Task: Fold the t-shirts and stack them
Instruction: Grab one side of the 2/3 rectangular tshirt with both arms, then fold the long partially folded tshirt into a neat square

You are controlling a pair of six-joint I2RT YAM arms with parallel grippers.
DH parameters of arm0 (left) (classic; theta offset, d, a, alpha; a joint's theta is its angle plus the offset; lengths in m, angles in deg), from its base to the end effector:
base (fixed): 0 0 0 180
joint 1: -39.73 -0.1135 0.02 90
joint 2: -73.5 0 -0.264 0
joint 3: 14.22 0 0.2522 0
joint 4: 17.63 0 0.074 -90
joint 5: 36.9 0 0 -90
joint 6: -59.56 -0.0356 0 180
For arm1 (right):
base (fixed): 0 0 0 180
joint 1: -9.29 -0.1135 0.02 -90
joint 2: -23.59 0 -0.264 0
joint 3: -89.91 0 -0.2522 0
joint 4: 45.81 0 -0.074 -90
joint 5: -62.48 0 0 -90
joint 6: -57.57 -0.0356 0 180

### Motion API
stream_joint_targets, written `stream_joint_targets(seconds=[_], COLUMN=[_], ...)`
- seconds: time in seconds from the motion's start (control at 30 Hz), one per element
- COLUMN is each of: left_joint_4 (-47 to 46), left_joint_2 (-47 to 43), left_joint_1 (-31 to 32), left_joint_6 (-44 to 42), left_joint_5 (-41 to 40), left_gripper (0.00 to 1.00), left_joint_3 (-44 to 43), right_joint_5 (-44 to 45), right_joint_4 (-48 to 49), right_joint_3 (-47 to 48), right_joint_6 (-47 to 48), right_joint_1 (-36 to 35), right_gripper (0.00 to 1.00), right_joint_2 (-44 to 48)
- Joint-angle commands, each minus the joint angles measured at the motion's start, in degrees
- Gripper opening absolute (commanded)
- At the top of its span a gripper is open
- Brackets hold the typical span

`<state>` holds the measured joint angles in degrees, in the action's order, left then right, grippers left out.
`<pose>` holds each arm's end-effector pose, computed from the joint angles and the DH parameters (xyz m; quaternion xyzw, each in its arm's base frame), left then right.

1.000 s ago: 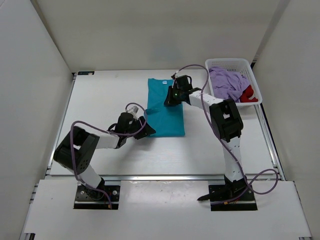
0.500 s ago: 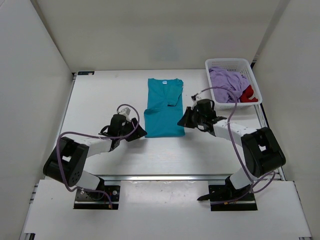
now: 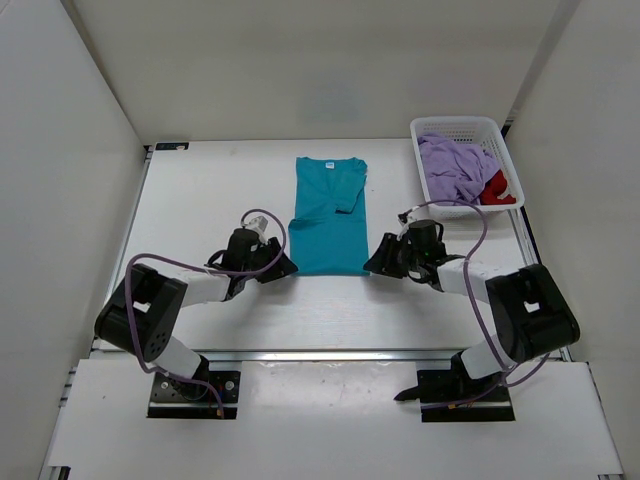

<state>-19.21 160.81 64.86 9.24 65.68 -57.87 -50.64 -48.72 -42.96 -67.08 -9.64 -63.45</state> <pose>0.2419 -0.1220 0.1302 -0.0709 0.9066 -0.3008 0.2871 0.2585 0.1034 0.1428 0.0433 0.9004 0.3407 0.2672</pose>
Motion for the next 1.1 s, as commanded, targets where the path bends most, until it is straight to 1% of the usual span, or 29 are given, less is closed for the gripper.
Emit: stream_joint_targets(seconds=[0.0,0.13,0.2,0.23,0.27,0.33,0.4,0.43,0.47,0.5,0.6,0.67,0.73,0.77,0.8,0.83,0.87,0.9,0.93,0.97,1.0,1.07], left_joint_4=[3.6,3.3,3.3,3.1,2.9,3.1,3.4,3.4,3.7,4.3,6.4,9.0,14.8,15.3,21.0,24.7,28.8,31.0,35.3,38.8,40.5,44.8], left_joint_2=[1.8,3.7,4.3,4.6,4.6,4.4,4.0,3.2,2.4,1.8,-3.5,-7.5,-12.5,-16.5,-20.9,-23.4,-28.5,-34.0,-36.7,-41.5,-44.8,-46.4], left_joint_1=[0.6,1.2,1.9,2.0,1.7,1.4,1.3,1.4,1.7,1.8,2.1,3.4,5.4,5.8,7.4,8.8,9.1,9.9,11.2,11.9,12.3,12.1], left_joint_6=[-1.4,-1.4,-1.5,-1.7,-1.6,-1.5,-1.6,-1.5,-1.4,-1.1,-1.3,-2.1,-4.6,-4.5,-5.5,-5.6,-5.3,-4.9,-3.9,-3.2,-3.0,-3.7], left_joint_5=[-2.2,-2.3,-2.1,-2.1,-1.8,-1.4,-1.2,-2.0,-2.4,-2.1,-1.7,-1.9,-3.1,-3.3,-4.1,-5.0,-5.4,-6.8,-6.9,-7.5,-8.3,-9.0], left_gripper=[0.54,0.49,0.42,0.40,0.36,0.22,0.11,0.06,0.02,0.00,0.00,0.00,0.00,0.00,0.00,0.00,0.00,0.00,0.00,0.00,0.00,0.00], left_joint_3=[-0.3,-1.7,-1.8,-2.4,-2.2,-2.3,-1.8,-1.8,-1.8,-1.6,0.3,2.5,5.0,6.2,6.9,8.3,9.6,10.1,9.9,8.7,7.4,0.4], right_joint_5=[1.8,1.1,0.6,-0.6,-1.4,-2.1,-4.0,-4.3,-4.5,-3.4,-1.5,-0.7,1.2,2.3,3.7,5.4,6.7,10.0,12.5,13.3,14.5,13.1], right_joint_4=[2.4,0.2,0.3,0.0,1.0,2.1,4.4,5.0,4.4,3.2,0.0,-2.1,-3.8,-5.1,-7.1,-9.9,-10.8,-14.9,-17.6,-18.7,-20.4,-22.4], right_joint_3=[-1.3,0.4,1.4,1.4,1.9,2.1,1.4,1.1,1.0,1.0,-0.4,-3.8,-6.9,-9.1,-9.6,-10.7,-11.2,-11.1,-11.0,-10.3,-8.6,-5.5], right_joint_6=[0.5,1.3,1.3,0.8,0.7,0.0,-0.5,-1.0,-0.9,-1.0,-0.3,-0.2,-1.4,-1.9,-2.6,-4.1,-5.5,-7.0,-7.5,-8.8,-8.9,-8.3], right_joint_1=[1.2,0.7,0.2,0.1,0.0,-0.2,0.0,0.0,0.1,-0.1,-1.6,-3.8,-8.8,-11.6,-13.3,-16.9,-21.2,-23.4,-27.5,-29.6,-30.0,-29.0], right_gripper=[0.35,0.34,0.33,0.33,0.31,0.24,0.09,0.06,0.00,0.00,0.00,0.00,0.00,0.00,0.00,0.00,0.00,0.00,0.00,0.00,0.00,0.00], right_joint_2=[3.1,-1.7,-4.4,-4.8,-5.6,-6.0,-5.9,-5.2,-4.7,-3.5,1.1,4.6,10.0,12.9,14.3,17.3,20.7,22.3,25.8,27.9,28.7,30.1])
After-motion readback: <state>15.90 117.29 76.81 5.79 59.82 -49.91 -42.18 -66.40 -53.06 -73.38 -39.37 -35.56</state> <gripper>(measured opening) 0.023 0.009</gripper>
